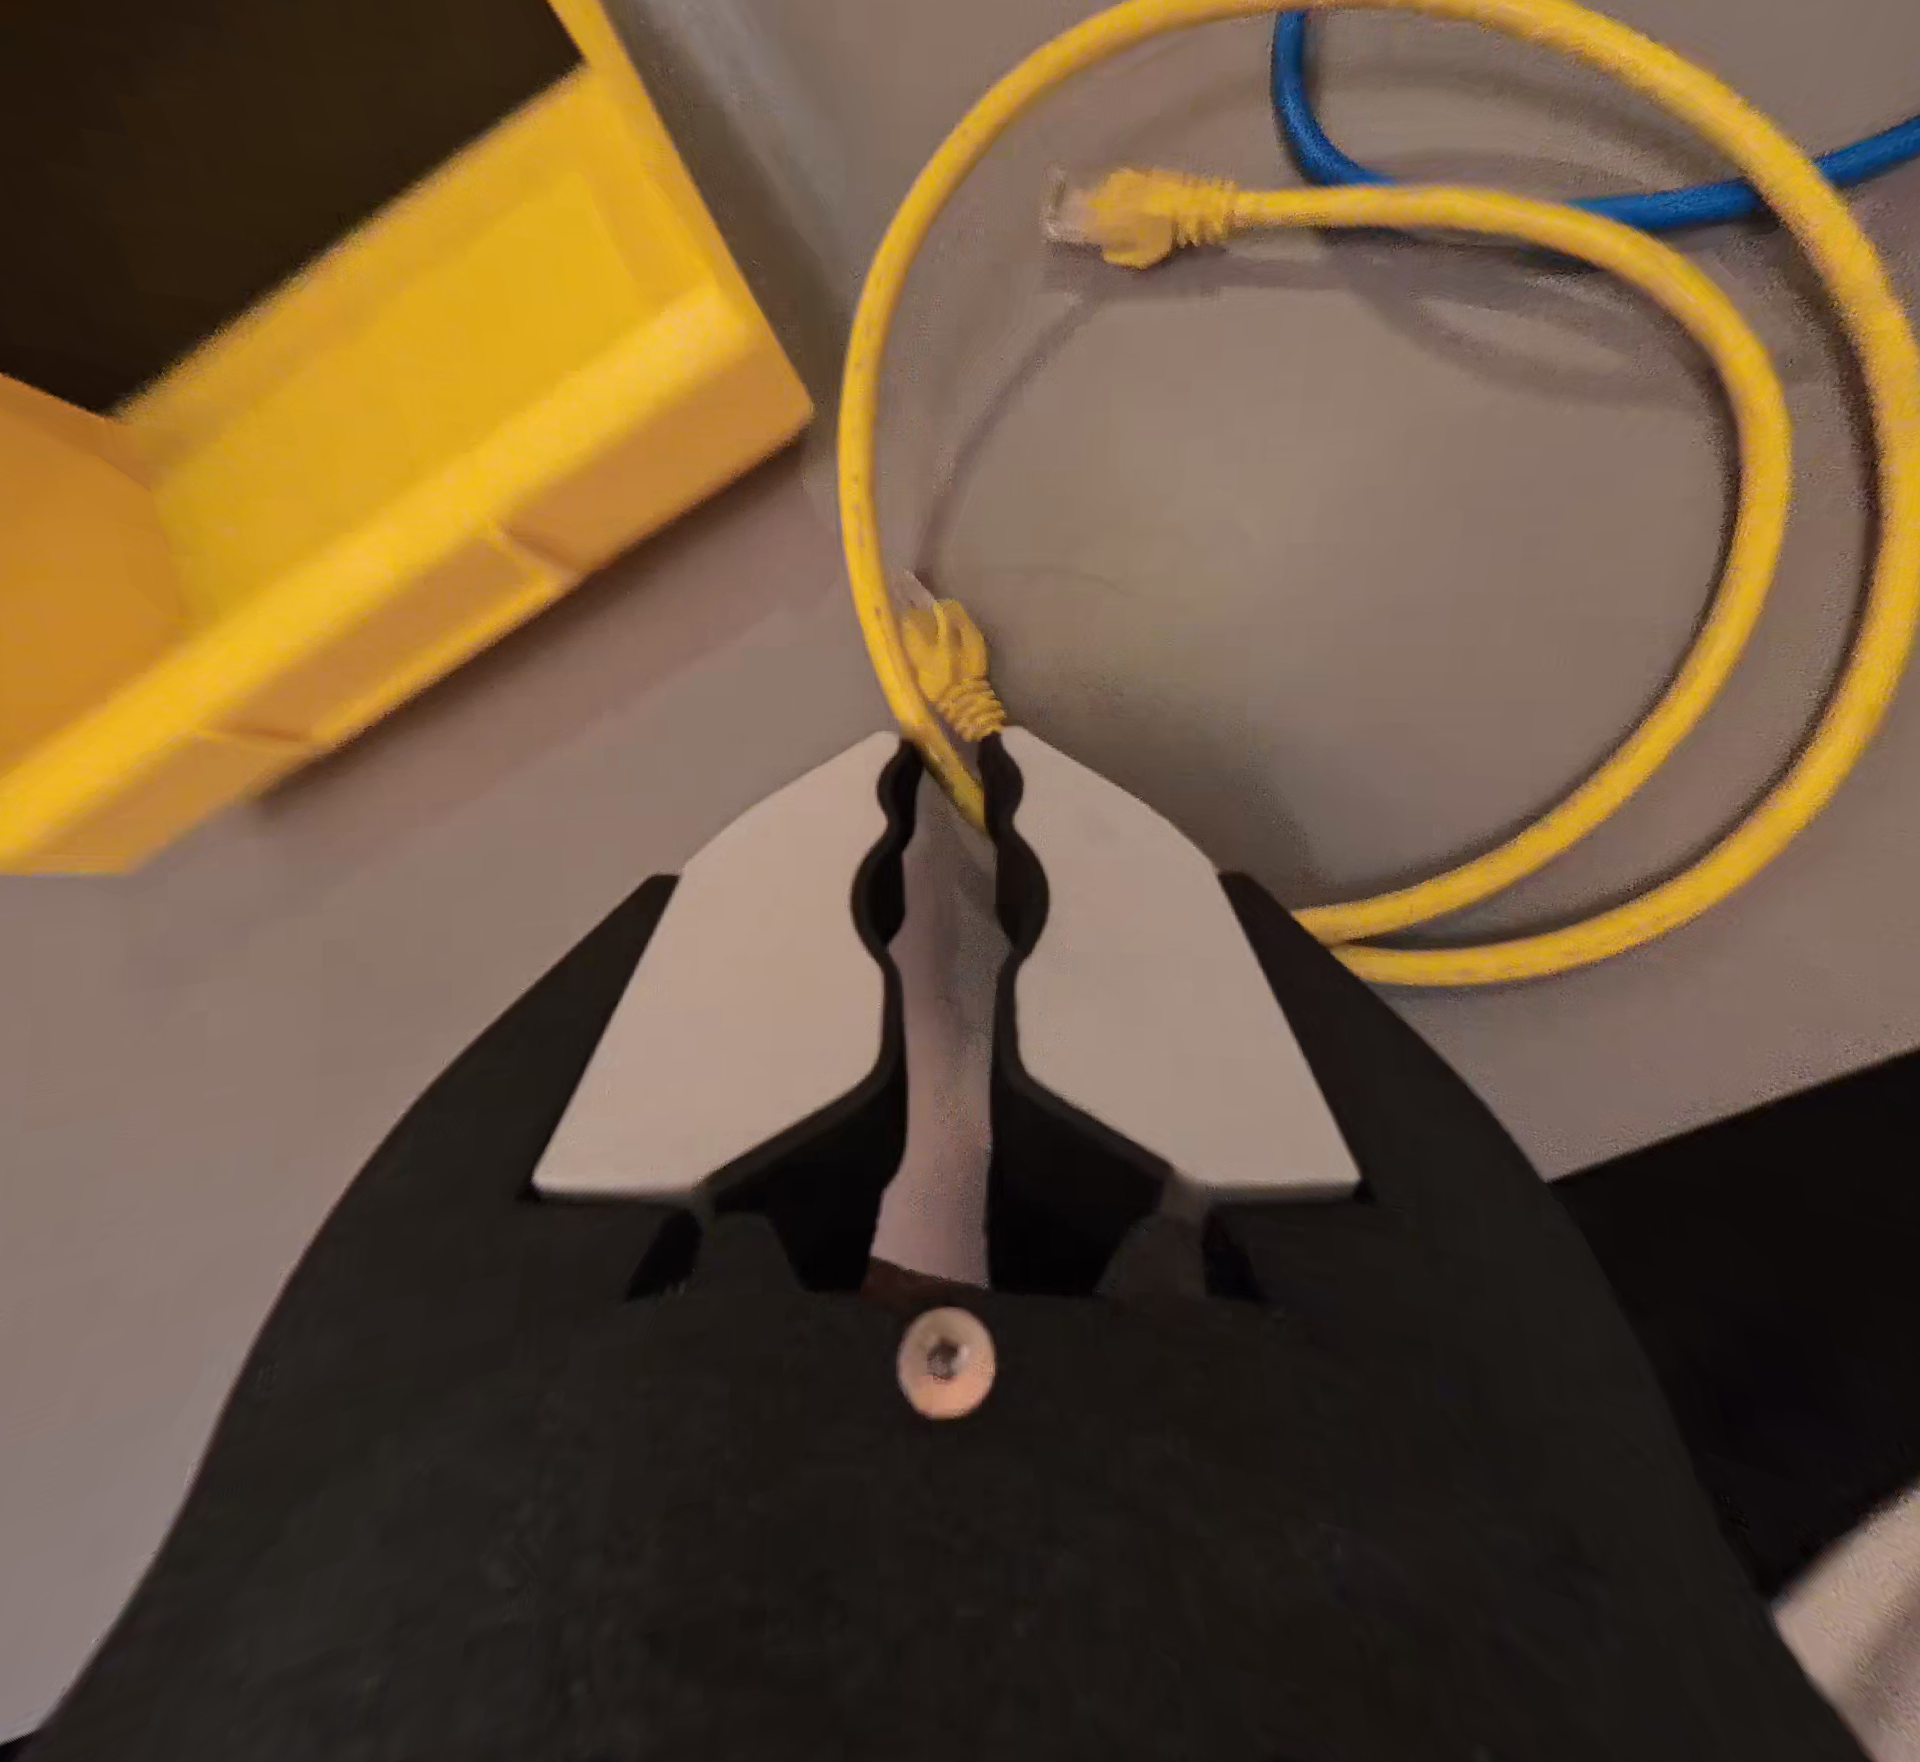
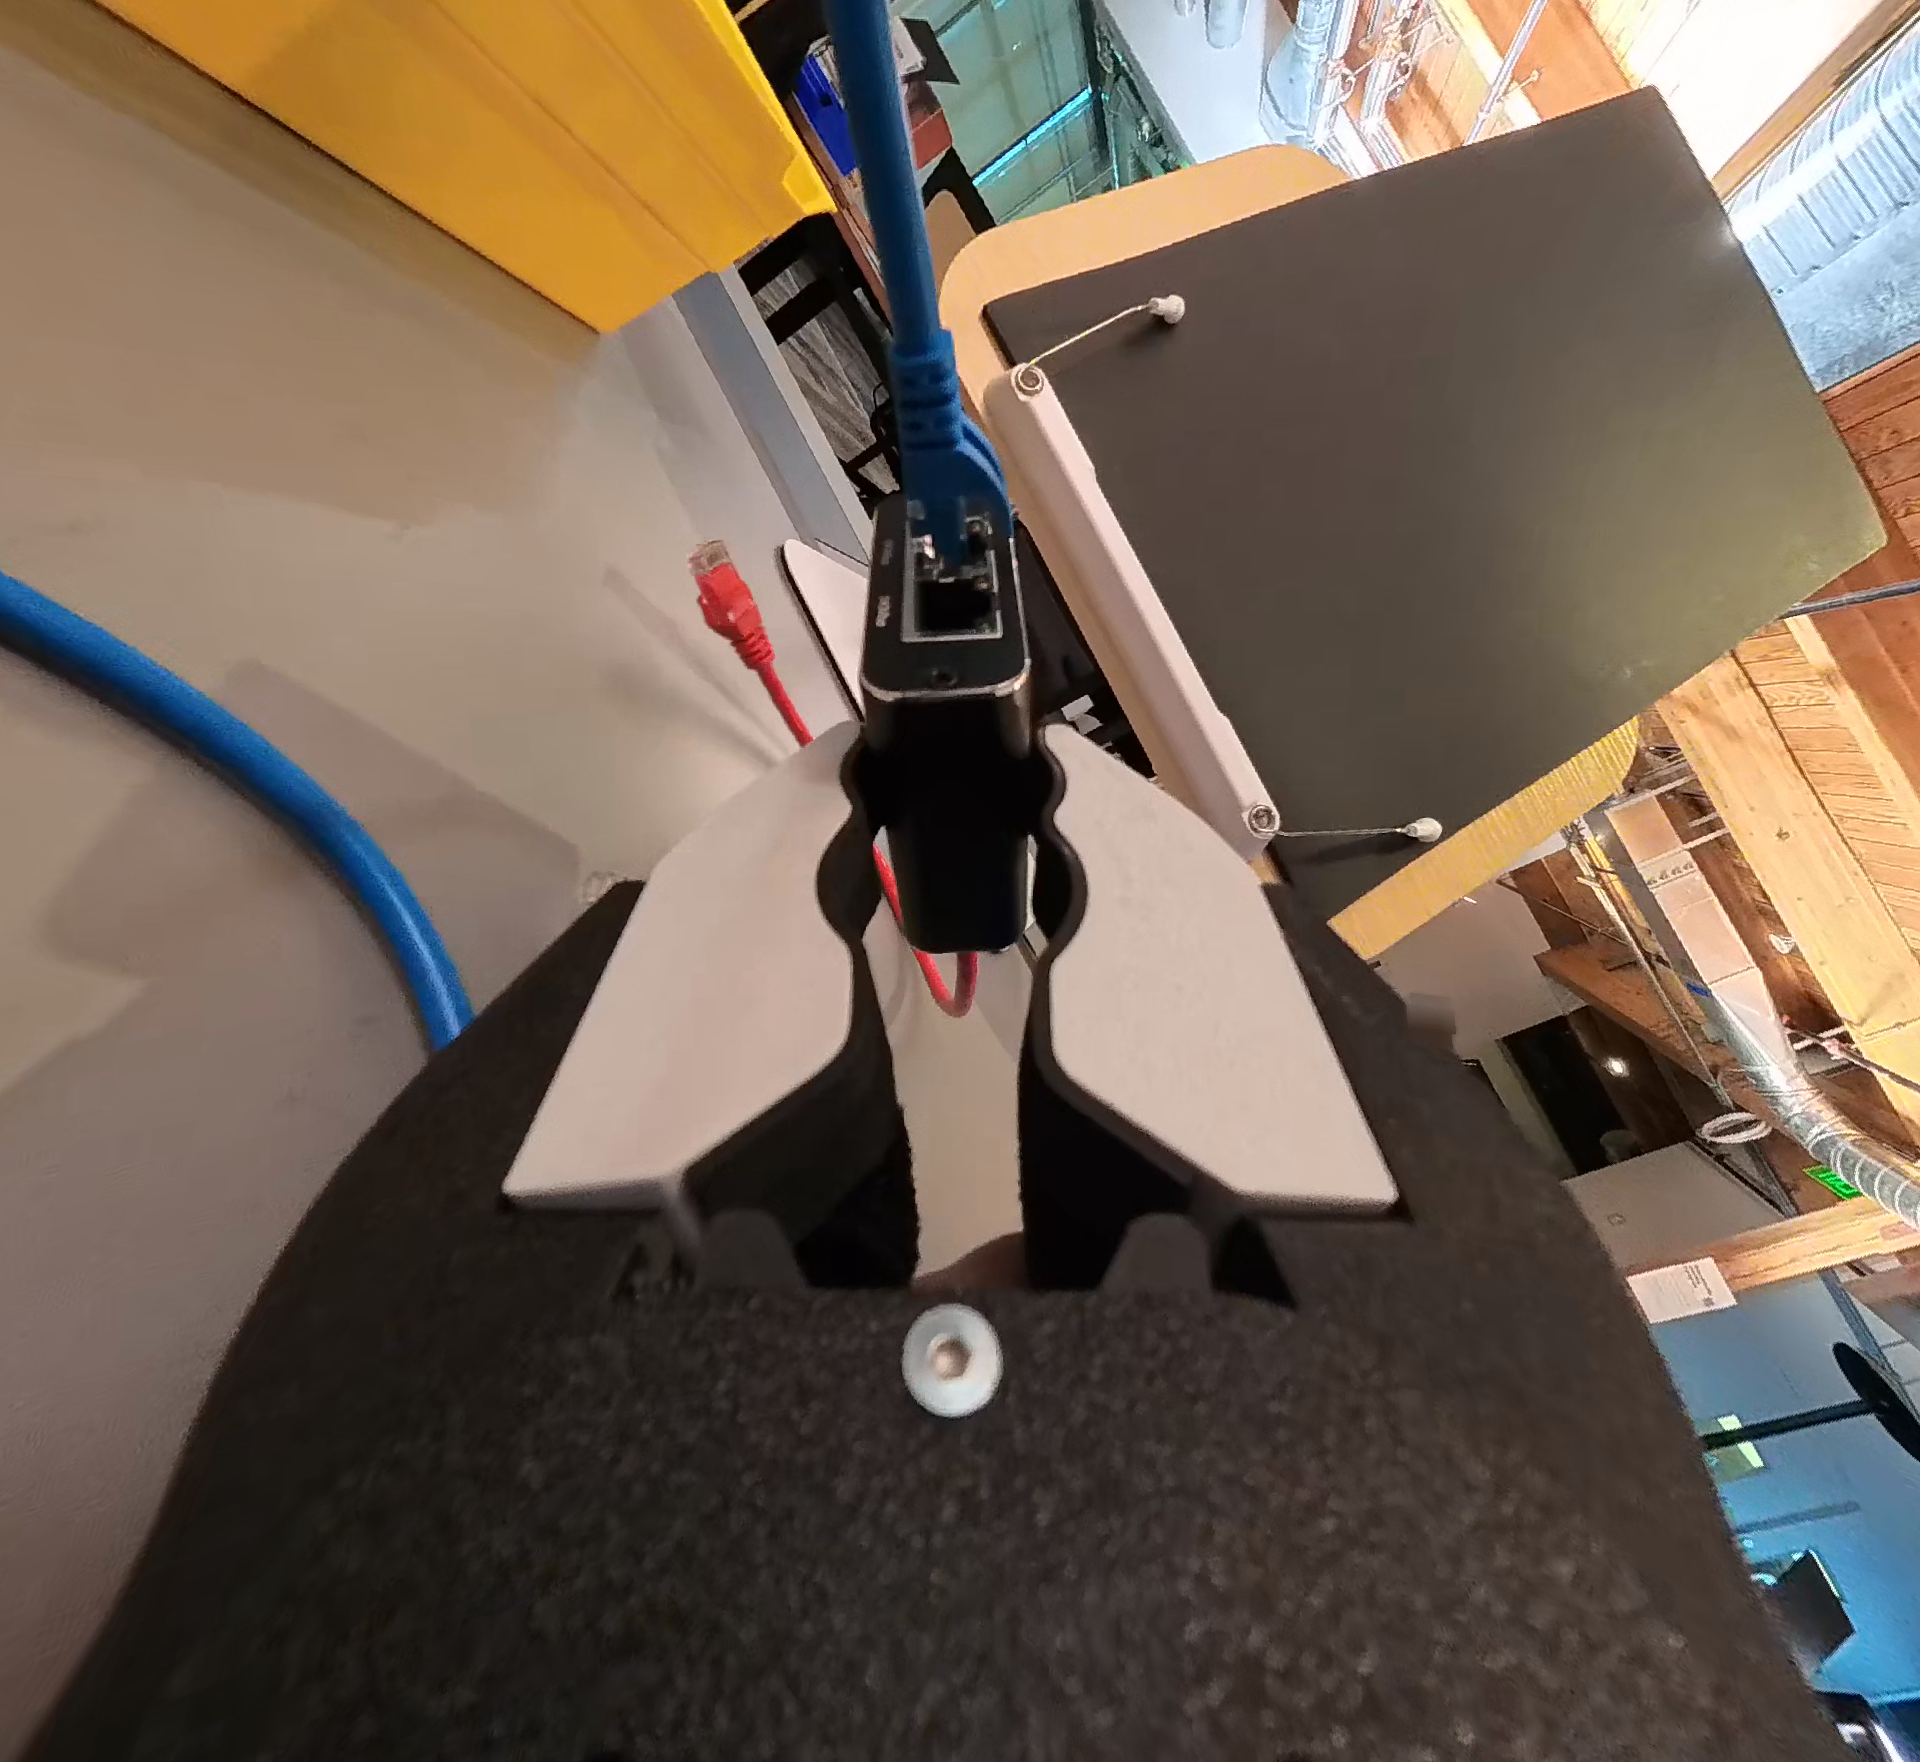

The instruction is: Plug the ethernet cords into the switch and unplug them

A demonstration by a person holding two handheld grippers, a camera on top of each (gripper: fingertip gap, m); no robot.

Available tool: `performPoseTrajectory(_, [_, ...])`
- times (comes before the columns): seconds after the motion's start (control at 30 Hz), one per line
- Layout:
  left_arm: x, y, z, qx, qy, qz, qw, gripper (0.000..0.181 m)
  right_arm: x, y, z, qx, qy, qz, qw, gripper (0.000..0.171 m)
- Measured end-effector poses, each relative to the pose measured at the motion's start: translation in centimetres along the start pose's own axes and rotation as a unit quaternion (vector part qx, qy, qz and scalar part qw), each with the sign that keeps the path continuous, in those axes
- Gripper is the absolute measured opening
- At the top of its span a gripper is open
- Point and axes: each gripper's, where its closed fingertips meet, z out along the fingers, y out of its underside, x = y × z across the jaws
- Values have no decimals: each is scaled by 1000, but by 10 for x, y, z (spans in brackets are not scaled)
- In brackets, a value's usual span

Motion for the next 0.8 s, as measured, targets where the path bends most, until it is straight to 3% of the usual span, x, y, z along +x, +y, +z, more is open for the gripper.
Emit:
performPoseTrajectory(0.07, [-4,-13,-9,21,-28,54,998,9,0,0,1,0,-1,2,1000,26])
performPoseTrajectory(0.2, [32,-37,-18,63,66,84,992,6,-1,0,2,-1,-2,-1,1000,26])
performPoseTrajectory(0.27, [50,-38,-9,53,110,96,988,5,-1,0,1,-1,-1,-1,1000,26])
performPoseTrajectory(0.37, [54,-26,14,4,96,136,986,6,0,1,1,-3,-1,1,1000,26])
performPoseTrajectory(0.57, [21,-34,-7,49,111,12,993,35,1,2,1,-3,-1,3,1000,26])
performPoseTrajectory(0.63, [12,-29,-16,58,129,-17,990,29,1,2,1,-4,-3,5,1000,26])
performPoseTrajectory(0.8, [-10,-2,-15,50,85,60,993,21,0,2,2,-4,-4,1,1000,26])
